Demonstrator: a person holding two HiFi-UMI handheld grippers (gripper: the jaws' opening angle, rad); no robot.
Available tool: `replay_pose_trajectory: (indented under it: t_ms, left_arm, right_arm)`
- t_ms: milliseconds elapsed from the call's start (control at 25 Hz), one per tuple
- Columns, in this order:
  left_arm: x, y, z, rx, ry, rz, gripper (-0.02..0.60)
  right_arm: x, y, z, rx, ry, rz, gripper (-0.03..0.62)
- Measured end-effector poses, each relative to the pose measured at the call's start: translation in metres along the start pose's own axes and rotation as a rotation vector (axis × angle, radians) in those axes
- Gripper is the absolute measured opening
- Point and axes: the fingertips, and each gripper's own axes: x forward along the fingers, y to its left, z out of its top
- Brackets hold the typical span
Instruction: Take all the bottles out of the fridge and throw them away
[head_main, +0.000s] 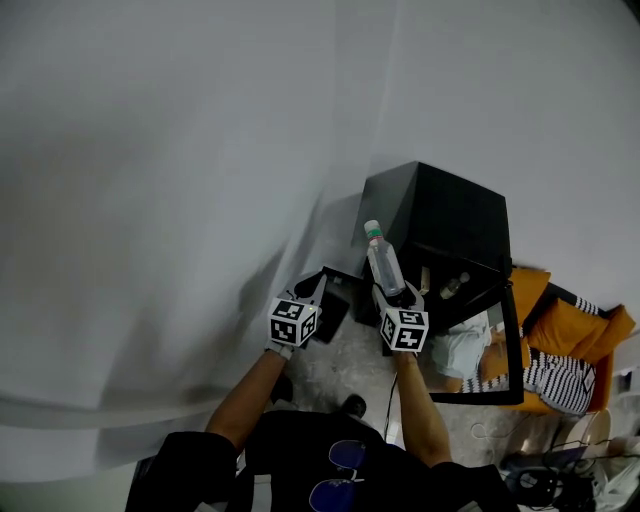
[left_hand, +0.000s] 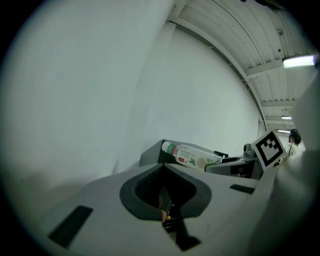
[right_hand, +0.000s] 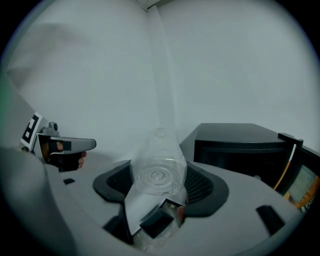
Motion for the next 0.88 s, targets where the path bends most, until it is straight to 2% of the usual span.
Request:
replay_pose_trajectory:
  t_ms: [200,520,680,880]
  left_arm:
    - [-0.005,0.003,-0.005,0.001,0.003,0.012,0.002]
    - [0.008,0.017,-0.02,0.027,0.057,0.025,0.002]
    - [0.015,0.025,-0.042,0.0,0.093,0.037,0.002]
    - [0.027,0.031,-0.089,-0.034,0.145,0.035,0.002]
  right_arm:
    - [0.01,0.01,-0.003,-0.018,0.01,0.032,0.308]
    - [0.038,0.019,-0.023,-0.017,0.037,0.071,0.307]
    - [0.047,0.019,-0.045,-0.01,0.075,0.081,0.307]
    - [0.058,0.006,-0.093,-0.005,0.144,0.066,0.307]
